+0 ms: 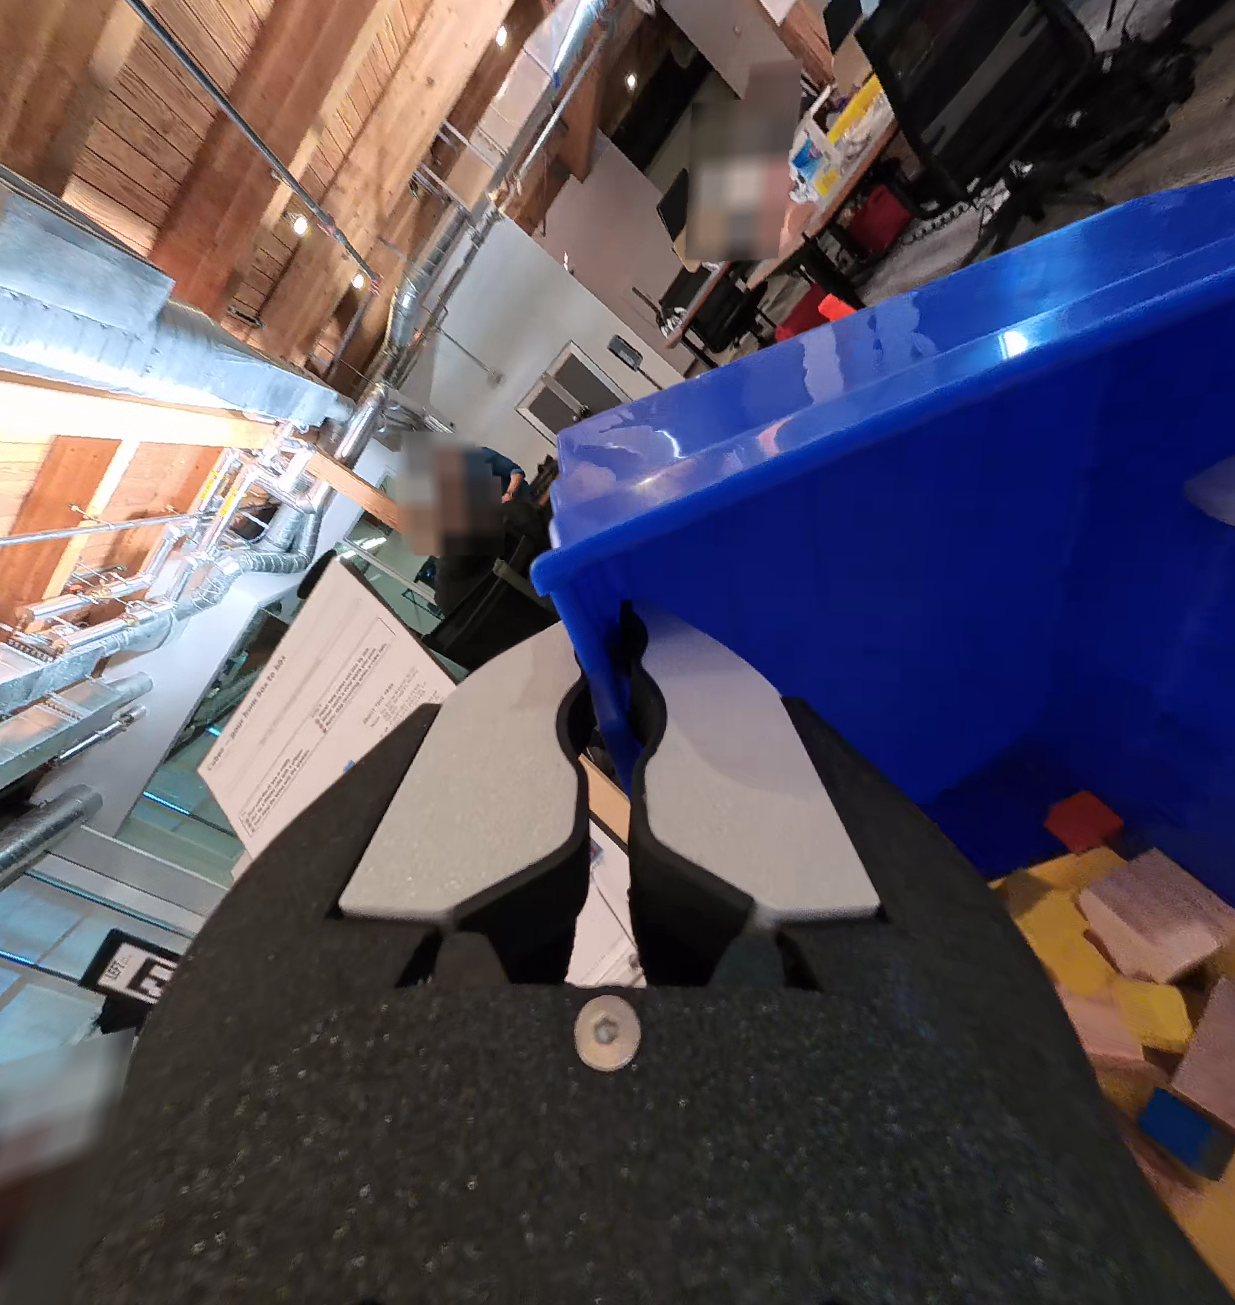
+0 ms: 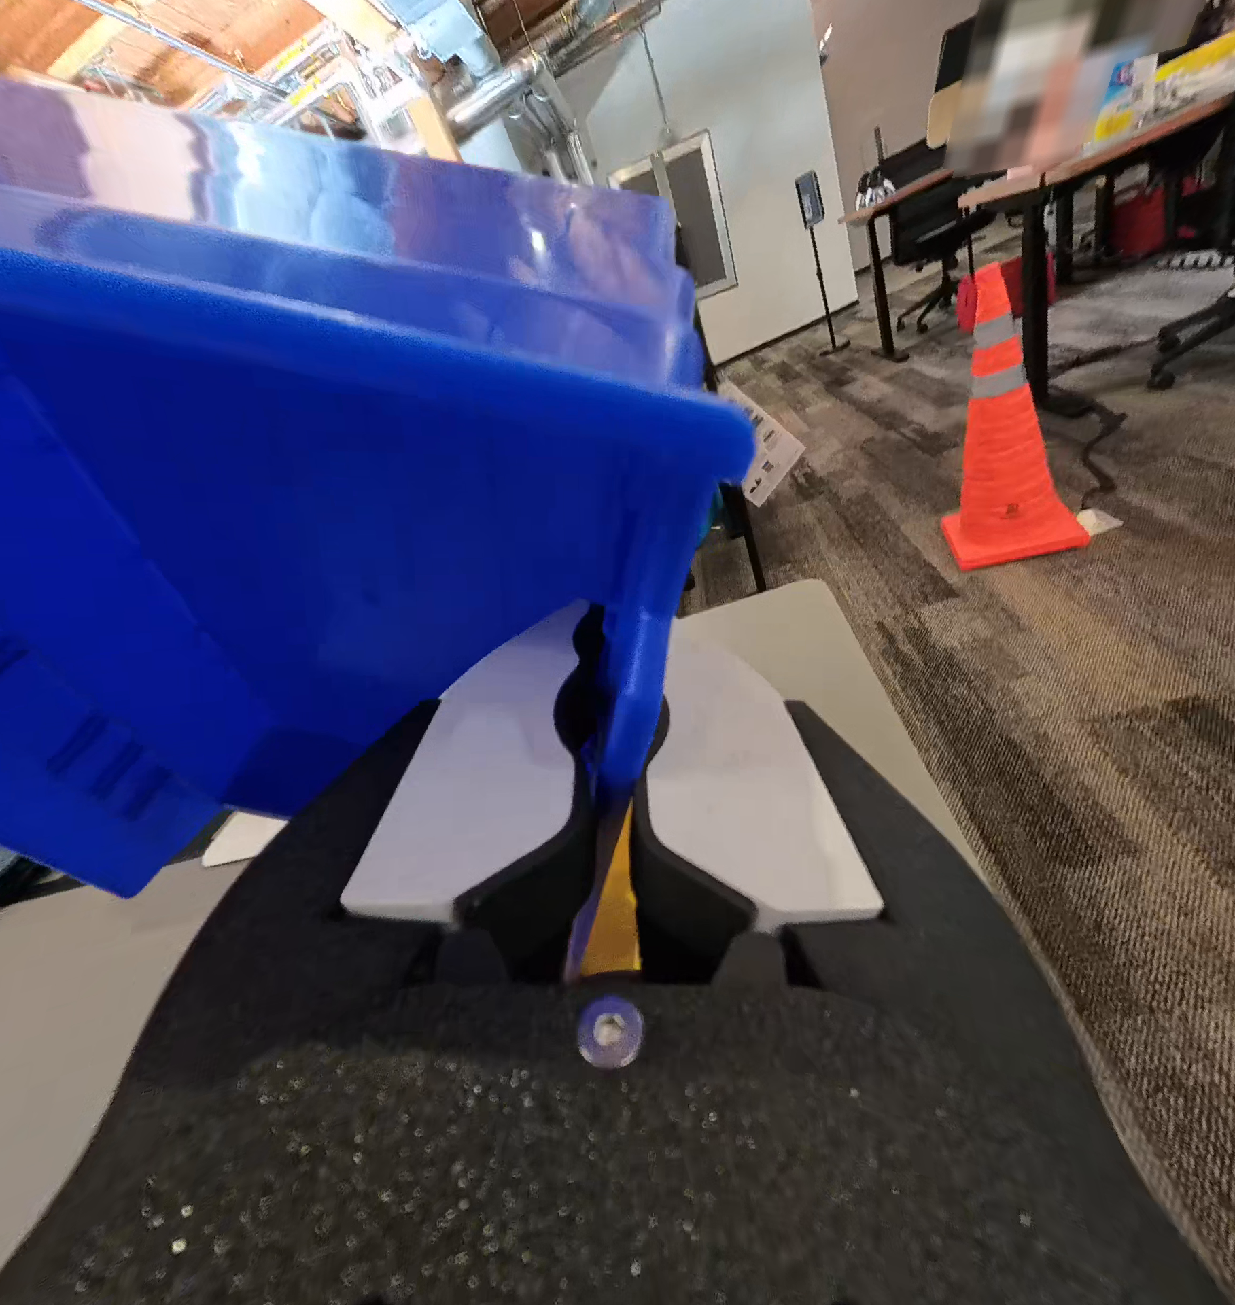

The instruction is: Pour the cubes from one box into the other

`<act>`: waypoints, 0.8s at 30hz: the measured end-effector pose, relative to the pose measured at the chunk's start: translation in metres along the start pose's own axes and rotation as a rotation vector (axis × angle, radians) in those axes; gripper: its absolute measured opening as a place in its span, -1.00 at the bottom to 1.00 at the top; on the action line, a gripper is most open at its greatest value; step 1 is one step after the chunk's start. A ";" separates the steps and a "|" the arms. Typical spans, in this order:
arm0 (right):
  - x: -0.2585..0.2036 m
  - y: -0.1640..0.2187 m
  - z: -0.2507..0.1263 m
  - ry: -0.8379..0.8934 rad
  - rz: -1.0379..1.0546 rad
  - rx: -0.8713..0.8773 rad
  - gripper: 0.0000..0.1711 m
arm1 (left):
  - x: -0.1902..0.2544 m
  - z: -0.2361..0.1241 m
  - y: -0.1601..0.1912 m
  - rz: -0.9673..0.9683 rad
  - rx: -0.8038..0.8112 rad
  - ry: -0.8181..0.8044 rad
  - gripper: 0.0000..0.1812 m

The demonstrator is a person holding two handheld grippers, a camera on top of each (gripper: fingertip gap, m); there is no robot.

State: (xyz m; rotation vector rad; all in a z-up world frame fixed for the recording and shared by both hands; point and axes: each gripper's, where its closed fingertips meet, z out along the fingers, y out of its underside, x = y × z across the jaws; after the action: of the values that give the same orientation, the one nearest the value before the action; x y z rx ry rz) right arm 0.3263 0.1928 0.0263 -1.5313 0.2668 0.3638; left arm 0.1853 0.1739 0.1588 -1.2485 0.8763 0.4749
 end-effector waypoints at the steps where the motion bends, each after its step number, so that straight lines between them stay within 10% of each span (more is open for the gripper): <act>1: -0.002 -0.003 0.000 -0.005 -0.010 0.009 -0.94 | -0.002 -0.001 -0.002 0.001 0.009 -0.008 -0.95; 15: -0.042 -0.063 -0.011 0.043 -0.166 0.015 -0.92 | -0.059 -0.012 -0.012 -0.128 0.041 0.001 -0.94; 24: -0.155 -0.129 -0.015 0.142 -0.410 -0.411 -0.91 | -0.176 -0.005 0.021 -0.382 -0.268 0.293 -0.93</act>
State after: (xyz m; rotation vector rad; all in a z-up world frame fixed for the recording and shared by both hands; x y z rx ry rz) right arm 0.2358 0.1676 0.2050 -1.9707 -0.0204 -0.0207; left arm 0.0625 0.1998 0.2838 -1.7205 0.8067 0.1040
